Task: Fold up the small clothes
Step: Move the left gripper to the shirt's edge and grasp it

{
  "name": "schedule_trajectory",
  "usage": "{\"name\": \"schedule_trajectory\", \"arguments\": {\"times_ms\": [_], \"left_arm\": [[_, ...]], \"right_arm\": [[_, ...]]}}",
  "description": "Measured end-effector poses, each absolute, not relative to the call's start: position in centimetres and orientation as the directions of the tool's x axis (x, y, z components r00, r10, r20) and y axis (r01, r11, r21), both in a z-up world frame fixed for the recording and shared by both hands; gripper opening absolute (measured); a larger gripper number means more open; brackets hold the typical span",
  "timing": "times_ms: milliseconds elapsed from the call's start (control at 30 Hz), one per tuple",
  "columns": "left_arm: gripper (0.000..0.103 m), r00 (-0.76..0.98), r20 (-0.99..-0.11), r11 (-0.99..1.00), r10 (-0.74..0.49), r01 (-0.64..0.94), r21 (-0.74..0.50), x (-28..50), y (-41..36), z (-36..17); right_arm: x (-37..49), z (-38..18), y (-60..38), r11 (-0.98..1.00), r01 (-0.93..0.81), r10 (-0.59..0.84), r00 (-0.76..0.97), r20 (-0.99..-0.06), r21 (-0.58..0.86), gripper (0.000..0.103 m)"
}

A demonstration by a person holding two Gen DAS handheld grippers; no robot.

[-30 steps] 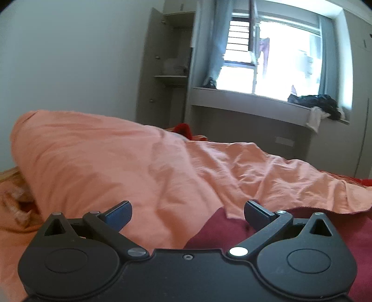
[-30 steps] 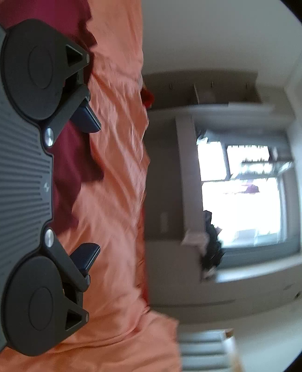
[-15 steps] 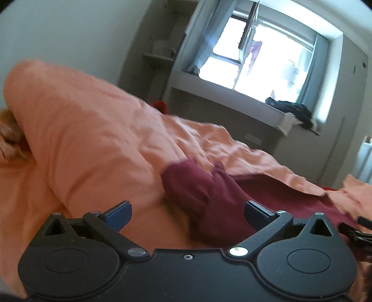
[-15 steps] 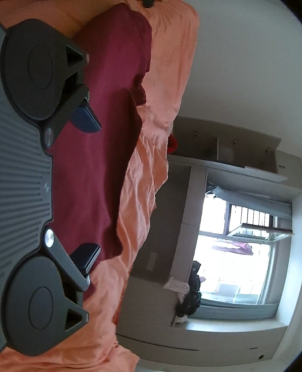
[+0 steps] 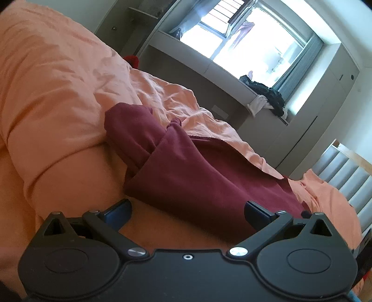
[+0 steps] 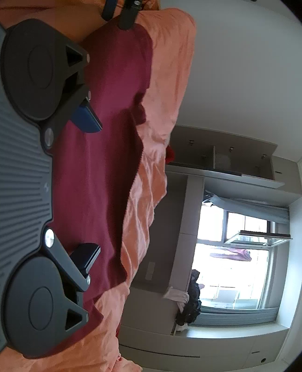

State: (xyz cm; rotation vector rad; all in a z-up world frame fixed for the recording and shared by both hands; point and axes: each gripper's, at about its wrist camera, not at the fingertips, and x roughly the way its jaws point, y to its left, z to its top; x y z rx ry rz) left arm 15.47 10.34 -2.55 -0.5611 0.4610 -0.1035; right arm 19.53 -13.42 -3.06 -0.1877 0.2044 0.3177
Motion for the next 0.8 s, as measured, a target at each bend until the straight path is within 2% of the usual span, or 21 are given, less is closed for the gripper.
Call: {"name": "schedule_trajectory", "arguments": {"times_ms": [167,400,800], "left_arm": [[0.102,0.898,-0.405,0.842,-0.172,-0.079,-0.533,16.9,9.7,-2.7],[0.102,0.884,-0.465,0.91,-0.035,-0.164,-0.381,19.6,7.6,-1.7],[0.102,0.891,-0.454,0.909,-0.021,-0.172,-0.379,19.3,7.9,-1.8]], "right_arm": [[19.5,-4.2,-12.8,0.933,-0.319,0.274,0.93,-0.244,-0.168,0.103],[19.4,-4.9,-13.0,0.936,-0.317,0.278,0.933,-0.229,-0.153,0.103],[19.2,-5.5,-13.0,0.94,-0.301,0.268,0.943,-0.196,-0.16,0.103]]}}
